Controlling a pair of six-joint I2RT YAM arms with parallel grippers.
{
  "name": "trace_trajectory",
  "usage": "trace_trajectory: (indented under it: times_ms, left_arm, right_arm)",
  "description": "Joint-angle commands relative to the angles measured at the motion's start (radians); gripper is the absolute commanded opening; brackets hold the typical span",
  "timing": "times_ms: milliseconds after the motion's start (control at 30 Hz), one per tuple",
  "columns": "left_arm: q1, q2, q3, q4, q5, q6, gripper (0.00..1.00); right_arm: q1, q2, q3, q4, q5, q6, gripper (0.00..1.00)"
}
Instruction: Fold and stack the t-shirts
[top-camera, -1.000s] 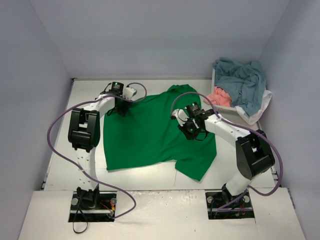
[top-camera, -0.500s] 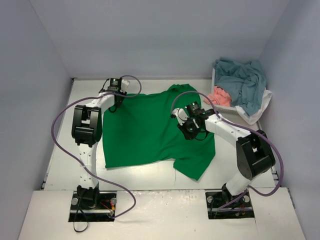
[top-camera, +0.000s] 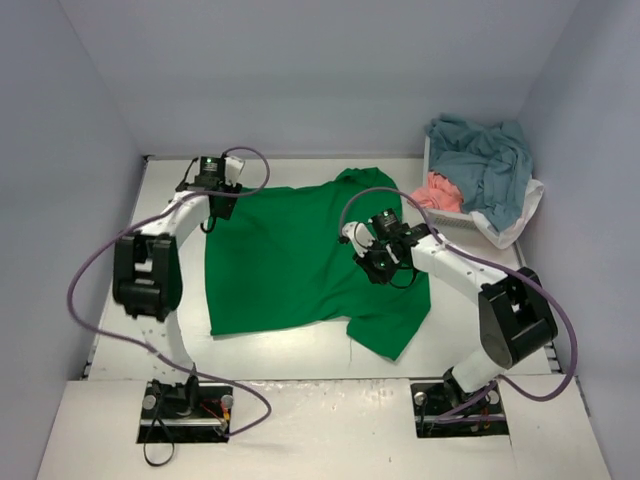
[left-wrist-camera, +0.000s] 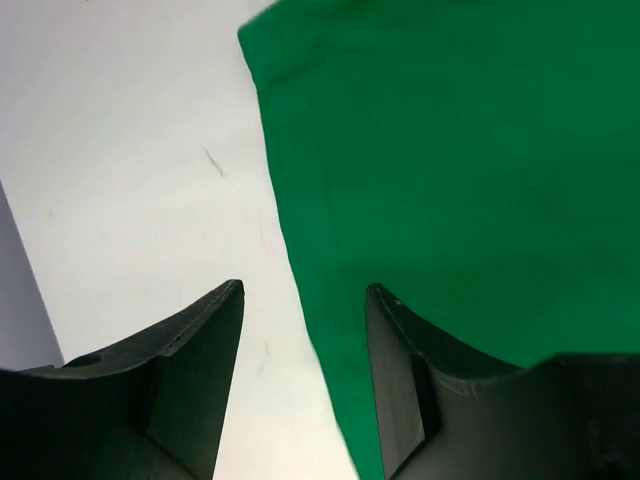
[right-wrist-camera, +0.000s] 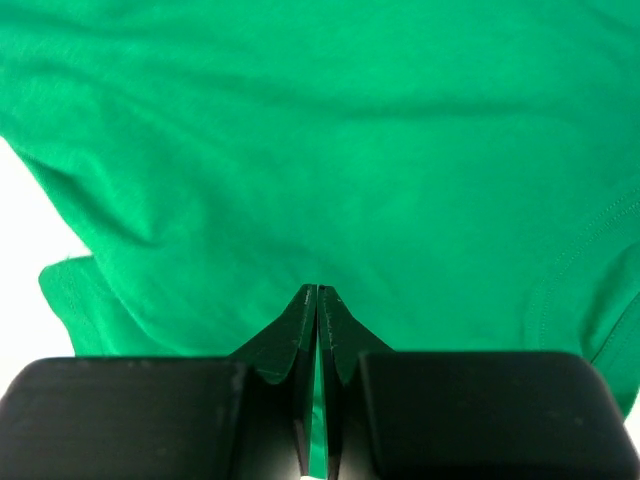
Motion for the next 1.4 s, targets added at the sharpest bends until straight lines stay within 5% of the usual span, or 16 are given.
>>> trace_trajectory:
  times_ms: [0,67,200,367,567,833,1100,1367]
  left_arm:
    - [-0.017,-0.258,-0.041,-0.095,0.153,-0.003,0.47]
    - [-0.022,-0.395,-0.126,-0.144,0.228,0.036,0.47]
    - [-0.052,-0.591,-0.238,-0.307,0.365,0.112,0.47]
    - [-0.103,-0.817,-0.397,-0.431,0.434,0.218,0.47]
    - [-0.120,-0.895,-0.510,-0.442,0.440,0.248,0.47]
    - [-0.123,-0.917,-0.580,-0.421,0.452,0.240,0.47]
    - [-0.150,-0.893,-0.556,-0.439,0.431,0.246,0.47]
    - [-0.161,-0.866,-0.528,-0.439,0.408,0.229,0.47]
  right_arm:
    - [0.030,-0.062,-0.010,-0.025,0.050,-0.071,0.02]
    - [0.061,-0.071,-0.018,-0.038,0.075,-0.109,0.07]
    - [0.119,-0.092,-0.071,-0.039,0.184,-0.169,0.33]
    - [0.164,-0.144,-0.143,-0.047,0.279,-0.240,0.46]
    - [0.185,-0.181,-0.202,-0.050,0.314,-0.320,0.56]
    - [0.362,-0.322,-0.207,-0.059,0.276,-0.288,0.71]
    - [0.572,-0.349,-0.259,-0.068,0.285,-0.228,0.69]
    - [0.578,-0.310,-0.302,-0.068,0.247,-0.218,0.68]
